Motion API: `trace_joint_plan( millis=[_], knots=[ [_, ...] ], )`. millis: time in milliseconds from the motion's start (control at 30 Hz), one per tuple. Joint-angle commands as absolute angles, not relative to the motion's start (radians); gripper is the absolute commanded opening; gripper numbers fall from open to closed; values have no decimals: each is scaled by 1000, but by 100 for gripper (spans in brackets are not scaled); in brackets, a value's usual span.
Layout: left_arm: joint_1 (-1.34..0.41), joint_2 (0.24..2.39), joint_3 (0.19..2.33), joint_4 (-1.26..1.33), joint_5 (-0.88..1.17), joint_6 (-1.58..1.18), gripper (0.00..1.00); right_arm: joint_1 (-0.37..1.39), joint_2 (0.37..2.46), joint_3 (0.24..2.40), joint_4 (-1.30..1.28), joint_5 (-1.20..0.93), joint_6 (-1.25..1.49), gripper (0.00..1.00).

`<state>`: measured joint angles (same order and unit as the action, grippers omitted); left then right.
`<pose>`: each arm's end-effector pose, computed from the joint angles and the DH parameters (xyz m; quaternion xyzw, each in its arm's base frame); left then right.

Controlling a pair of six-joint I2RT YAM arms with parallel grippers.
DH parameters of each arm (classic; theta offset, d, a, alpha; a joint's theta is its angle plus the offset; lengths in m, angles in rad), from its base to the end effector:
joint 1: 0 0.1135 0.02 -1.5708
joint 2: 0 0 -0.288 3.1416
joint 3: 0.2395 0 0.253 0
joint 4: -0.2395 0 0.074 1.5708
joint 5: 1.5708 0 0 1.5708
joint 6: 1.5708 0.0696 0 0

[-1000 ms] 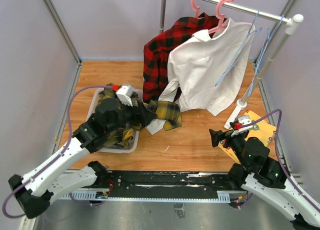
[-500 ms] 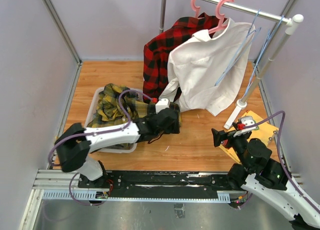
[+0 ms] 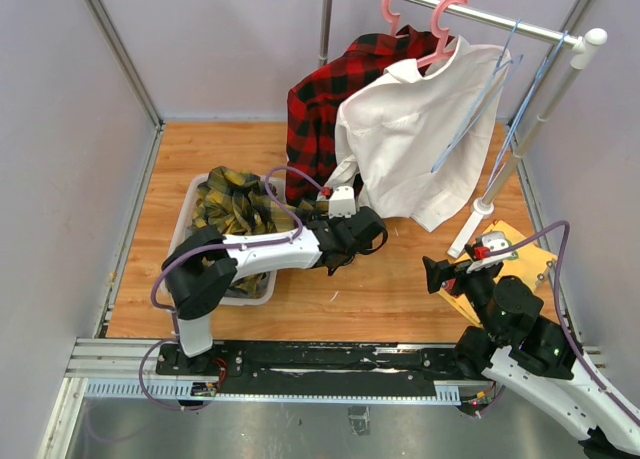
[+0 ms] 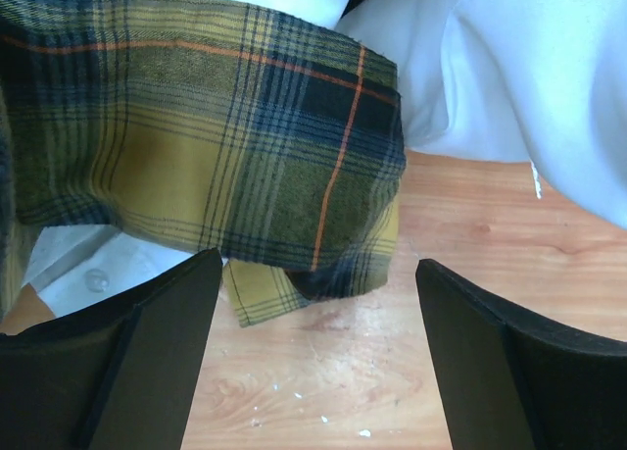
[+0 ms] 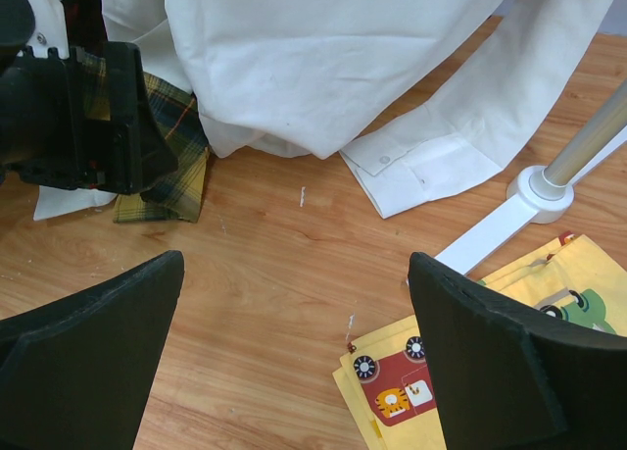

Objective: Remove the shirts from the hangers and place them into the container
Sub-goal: Place the shirt in the bin.

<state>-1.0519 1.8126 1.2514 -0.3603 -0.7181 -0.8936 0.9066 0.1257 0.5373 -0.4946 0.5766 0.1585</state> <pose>0.2408 -0.3293 0.2124 -0.0416 0.8934 -0.0593 0.4434 0.0714 0.0297 0.2920 -0.0785 0.7270 0.1494 0.6655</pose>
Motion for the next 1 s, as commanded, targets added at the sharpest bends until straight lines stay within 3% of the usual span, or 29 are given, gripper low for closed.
trace_joint_plan(
  millis=[0,200,533,733,967],
  knots=[
    [-1050,1889,1299,-395,-799,-899,86,897,132,528,-487,595,162,98],
    [-1040,1952,1321,-373,-729,-881,72,898,152,528,-501,595,173,98],
    [-1040,1932,1301,-456,-808,-905,10,897,115,515,-476,594,168,98],
    [-1040,1815,1277,-410,-759,-818,1,897,114,524,-486,602,168,98],
    [-1039,1539,1170,-353,-778,-767,0,898,113,519,-486,603,172,98]
  ],
)
